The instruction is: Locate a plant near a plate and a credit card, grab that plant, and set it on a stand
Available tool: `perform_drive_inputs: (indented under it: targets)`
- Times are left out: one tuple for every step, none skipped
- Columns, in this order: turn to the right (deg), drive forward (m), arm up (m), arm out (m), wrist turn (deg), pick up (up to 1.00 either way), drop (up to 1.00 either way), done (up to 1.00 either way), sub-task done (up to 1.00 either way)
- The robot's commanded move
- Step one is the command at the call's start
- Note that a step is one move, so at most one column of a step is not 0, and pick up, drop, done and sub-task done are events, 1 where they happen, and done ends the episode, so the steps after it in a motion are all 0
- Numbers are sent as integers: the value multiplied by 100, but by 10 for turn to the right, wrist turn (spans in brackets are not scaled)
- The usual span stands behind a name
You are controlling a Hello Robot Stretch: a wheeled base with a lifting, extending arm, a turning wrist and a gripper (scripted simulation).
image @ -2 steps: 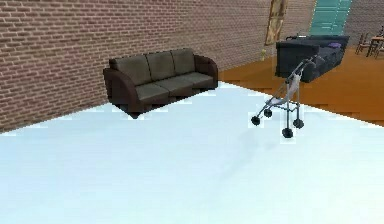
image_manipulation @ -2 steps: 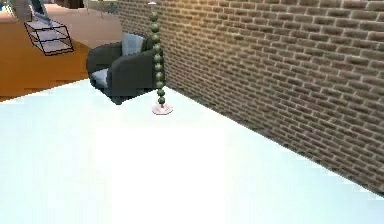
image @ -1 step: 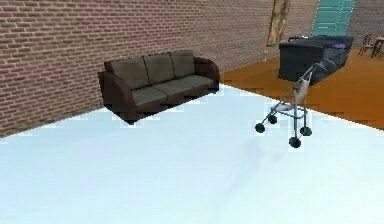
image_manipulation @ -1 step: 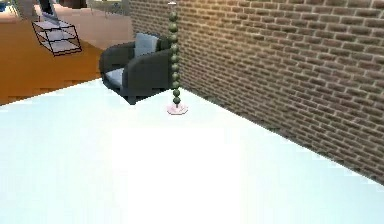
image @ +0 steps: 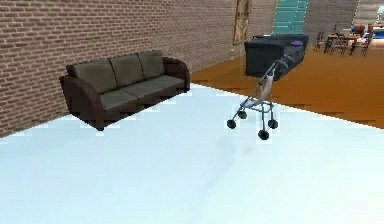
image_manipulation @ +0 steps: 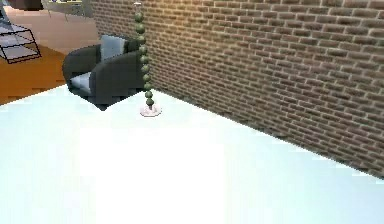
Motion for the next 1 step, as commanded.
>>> perform_drive_inputs:
  targets:
    - [0, 100, 0, 0, 0, 0, 0, 0, 0]
